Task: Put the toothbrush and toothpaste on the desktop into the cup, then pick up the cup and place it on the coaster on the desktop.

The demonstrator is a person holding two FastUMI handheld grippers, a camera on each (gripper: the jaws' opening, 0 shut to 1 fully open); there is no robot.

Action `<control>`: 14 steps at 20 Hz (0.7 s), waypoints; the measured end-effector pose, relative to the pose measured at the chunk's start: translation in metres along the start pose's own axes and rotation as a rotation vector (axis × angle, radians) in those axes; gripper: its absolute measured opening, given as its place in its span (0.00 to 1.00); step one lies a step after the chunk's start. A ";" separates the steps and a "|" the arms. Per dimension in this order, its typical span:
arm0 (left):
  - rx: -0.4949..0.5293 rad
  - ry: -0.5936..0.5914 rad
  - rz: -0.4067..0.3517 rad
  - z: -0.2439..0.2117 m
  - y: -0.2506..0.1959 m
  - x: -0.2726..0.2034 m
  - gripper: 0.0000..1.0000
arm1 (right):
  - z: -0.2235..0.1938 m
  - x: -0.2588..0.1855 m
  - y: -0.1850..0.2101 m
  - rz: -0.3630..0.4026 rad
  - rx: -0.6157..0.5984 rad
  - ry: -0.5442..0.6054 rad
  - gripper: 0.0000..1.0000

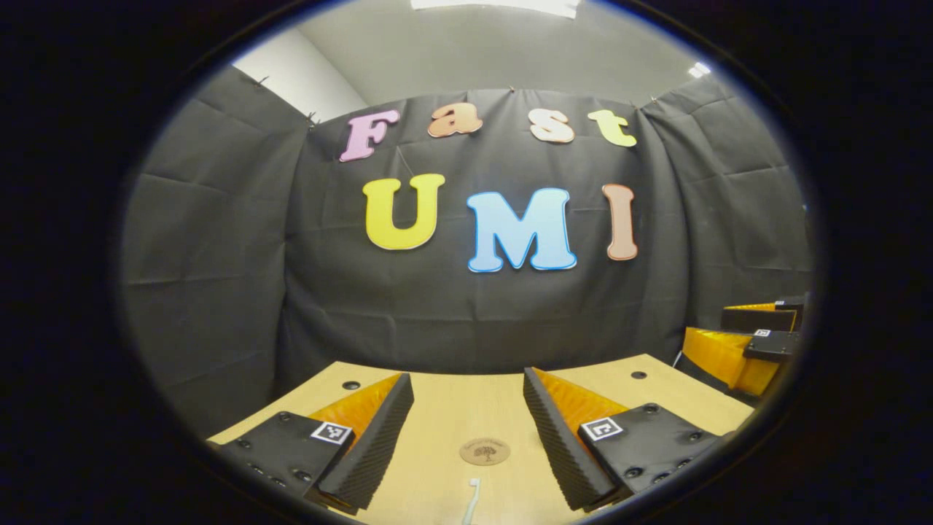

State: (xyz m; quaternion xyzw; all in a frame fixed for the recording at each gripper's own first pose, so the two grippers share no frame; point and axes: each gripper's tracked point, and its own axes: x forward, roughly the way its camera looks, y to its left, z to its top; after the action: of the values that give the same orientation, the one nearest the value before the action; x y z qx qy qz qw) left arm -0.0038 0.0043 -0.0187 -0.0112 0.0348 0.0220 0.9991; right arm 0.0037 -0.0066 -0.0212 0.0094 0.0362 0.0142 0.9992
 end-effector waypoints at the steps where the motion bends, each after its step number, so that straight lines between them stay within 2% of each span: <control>1: 0.001 0.016 -0.007 -0.006 0.000 0.001 0.98 | -0.008 0.000 0.003 0.012 0.008 0.029 0.94; 6: -0.008 0.147 -0.044 -0.051 -0.007 0.004 0.98 | -0.048 -0.001 0.011 0.039 0.066 0.183 0.94; 8: -0.023 0.225 -0.055 -0.073 -0.008 0.006 0.98 | -0.066 0.000 0.015 0.038 0.105 0.248 0.90; 9: -0.029 0.264 -0.055 -0.083 -0.008 0.007 0.98 | -0.077 0.003 0.015 0.033 0.116 0.290 0.94; 14: -0.019 0.459 -0.070 -0.137 -0.007 0.011 0.98 | -0.136 0.009 0.016 0.009 0.087 0.472 0.94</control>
State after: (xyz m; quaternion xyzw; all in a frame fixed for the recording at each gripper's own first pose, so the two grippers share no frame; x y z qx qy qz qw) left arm -0.0021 -0.0055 -0.1558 -0.0265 0.2604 -0.0154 0.9650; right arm 0.0024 0.0118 -0.1568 0.0491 0.2691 0.0189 0.9617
